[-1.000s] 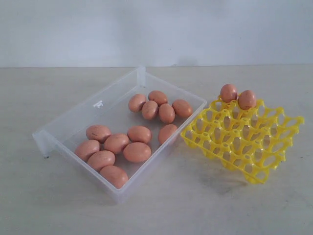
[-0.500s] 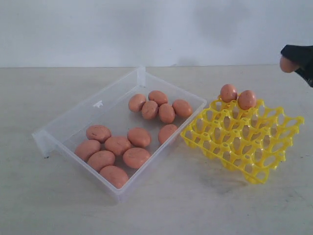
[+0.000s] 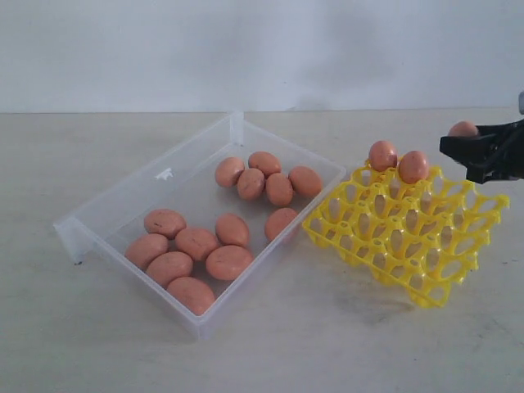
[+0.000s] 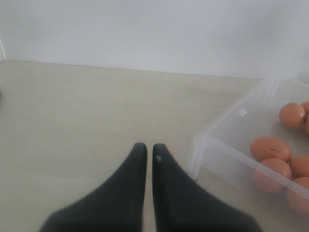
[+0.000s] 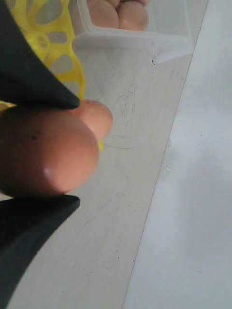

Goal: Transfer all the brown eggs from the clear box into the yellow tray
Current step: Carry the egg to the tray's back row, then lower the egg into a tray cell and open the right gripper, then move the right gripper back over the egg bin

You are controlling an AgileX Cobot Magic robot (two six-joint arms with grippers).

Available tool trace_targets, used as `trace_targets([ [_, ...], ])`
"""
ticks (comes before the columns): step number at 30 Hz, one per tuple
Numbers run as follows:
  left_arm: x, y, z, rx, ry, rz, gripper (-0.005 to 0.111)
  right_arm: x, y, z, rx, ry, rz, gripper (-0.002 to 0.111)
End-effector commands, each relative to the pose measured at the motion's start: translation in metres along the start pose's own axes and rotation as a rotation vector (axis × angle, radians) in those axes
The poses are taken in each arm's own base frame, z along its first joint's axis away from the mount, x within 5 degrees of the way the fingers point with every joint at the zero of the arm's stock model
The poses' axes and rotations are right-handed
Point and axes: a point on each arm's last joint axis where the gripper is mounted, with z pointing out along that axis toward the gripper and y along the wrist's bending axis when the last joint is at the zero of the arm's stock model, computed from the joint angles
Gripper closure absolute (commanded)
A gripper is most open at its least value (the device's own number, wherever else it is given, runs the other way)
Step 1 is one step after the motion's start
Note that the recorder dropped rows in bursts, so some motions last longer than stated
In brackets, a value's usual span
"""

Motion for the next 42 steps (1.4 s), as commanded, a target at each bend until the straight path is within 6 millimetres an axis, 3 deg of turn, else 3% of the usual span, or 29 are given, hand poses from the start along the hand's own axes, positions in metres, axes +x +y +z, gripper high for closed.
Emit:
trace_targets([
  [1, 0.0, 0.0, 0.0, 0.003, -0.005, 0.0, 0.103, 0.021, -0.003, 0.008, -0.009, -0.023, 0.046, 0.108],
  [7, 0.0, 0.0, 0.0, 0.003, -0.005, 0.0, 0.103, 0.049, -0.003, 0.015, -0.018, 0.006, 0.105, 0.108],
  [12, 0.0, 0.0, 0.0, 0.003, -0.007, 0.0, 0.103, 0.055, -0.003, 0.017, -0.013, 0.01, 0.127, 0.107],
  [14, 0.0, 0.0, 0.0, 0.003, -0.007, 0.0, 0.103, 0.055, -0.004, 0.017, -0.011, 0.013, 0.127, 0.096],
  [16, 0.0, 0.0, 0.0, 0.003, -0.007, 0.0, 0.103, 0.055, -0.004, 0.017, -0.011, 0.013, 0.127, 0.076],
  [19, 0.0, 0.0, 0.0, 0.003, -0.007, 0.0, 0.103, 0.055, -0.004, 0.017, -0.011, 0.013, 0.127, 0.058],
  [24, 0.0, 0.0, 0.0, 0.003, -0.007, 0.0, 0.103, 0.055, -0.004, 0.017, -0.01, 0.012, 0.128, 0.045],
  [29, 0.0, 0.0, 0.0, 0.003, -0.007, 0.0, 0.103, 0.052, -0.002, 0.017, -0.026, -0.026, 0.129, 0.045],
  [34, 0.0, 0.0, 0.0, 0.003, -0.007, 0.0, 0.103, 0.033, -0.004, 0.014, -0.014, -0.143, 0.13, 0.045],
  [39, 0.0, 0.0, 0.0, 0.003, -0.007, 0.0, 0.103, -0.011, -0.005, 0.003, 0.001, -0.224, 0.112, 0.046],
  [42, 0.0, 0.0, 0.0, 0.003, -0.007, 0.0, 0.103, -0.04, 0.001, -0.008, -0.01, -0.267, 0.055, 0.062],
])
